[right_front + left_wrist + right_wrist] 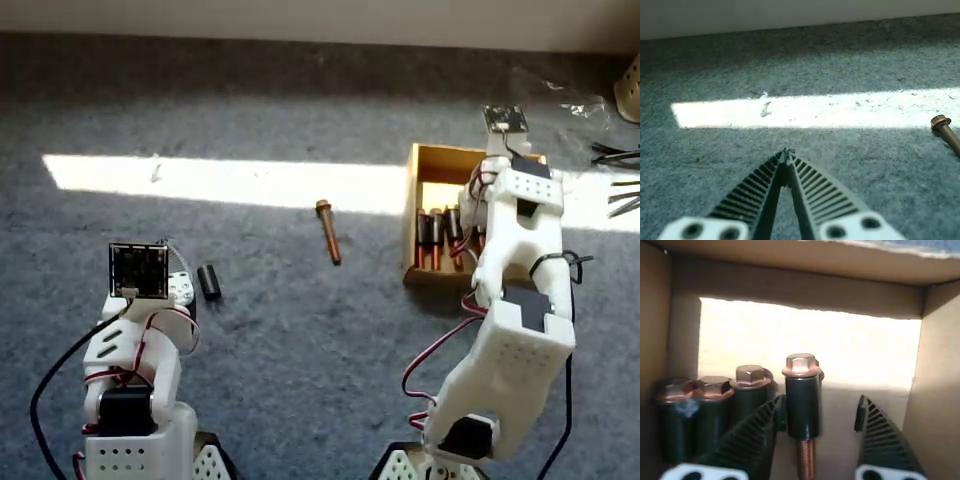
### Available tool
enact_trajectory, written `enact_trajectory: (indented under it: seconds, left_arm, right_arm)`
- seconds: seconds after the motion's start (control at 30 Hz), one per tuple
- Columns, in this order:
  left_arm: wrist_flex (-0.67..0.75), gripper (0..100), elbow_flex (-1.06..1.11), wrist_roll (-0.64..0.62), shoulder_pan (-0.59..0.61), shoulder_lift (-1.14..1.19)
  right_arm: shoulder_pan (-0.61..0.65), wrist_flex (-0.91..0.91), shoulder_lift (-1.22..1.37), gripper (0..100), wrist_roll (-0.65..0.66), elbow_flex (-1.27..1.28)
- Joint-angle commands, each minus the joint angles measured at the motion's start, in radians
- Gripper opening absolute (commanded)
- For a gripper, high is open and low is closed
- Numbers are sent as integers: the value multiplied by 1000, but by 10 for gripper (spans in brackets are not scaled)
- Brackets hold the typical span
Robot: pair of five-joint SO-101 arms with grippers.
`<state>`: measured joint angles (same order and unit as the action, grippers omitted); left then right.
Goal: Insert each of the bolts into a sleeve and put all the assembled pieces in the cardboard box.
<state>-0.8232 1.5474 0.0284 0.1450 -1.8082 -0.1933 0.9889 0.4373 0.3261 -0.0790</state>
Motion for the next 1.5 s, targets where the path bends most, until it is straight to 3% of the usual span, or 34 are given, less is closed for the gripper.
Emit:
enact_trajectory:
  seconds: [0.0, 0.27, 0.6, 0.9, 1.17, 1.47]
  left_arm:
    - [2, 6, -12, 2, -16, -12]
    - [2, 6, -12, 2, -31, -12]
    - [2, 6, -16, 2, -30, -13]
    - [-2, 6, -25, 2, -28, -13]
    - [2, 6, -22, 6, -27, -13]
    - [-2, 6, -24, 0, 53, -13]
  right_arm:
    - [-8, 5, -59, 197, 12, -53]
    - [50, 162, -295, 197, 12, -51]
    - [285, 337, -516, 197, 6, -48]
    - [487, 375, -630, 195, 5, -42]
    - [549, 367, -634, 195, 5, 1]
    - [673, 366, -627, 195, 9, 102]
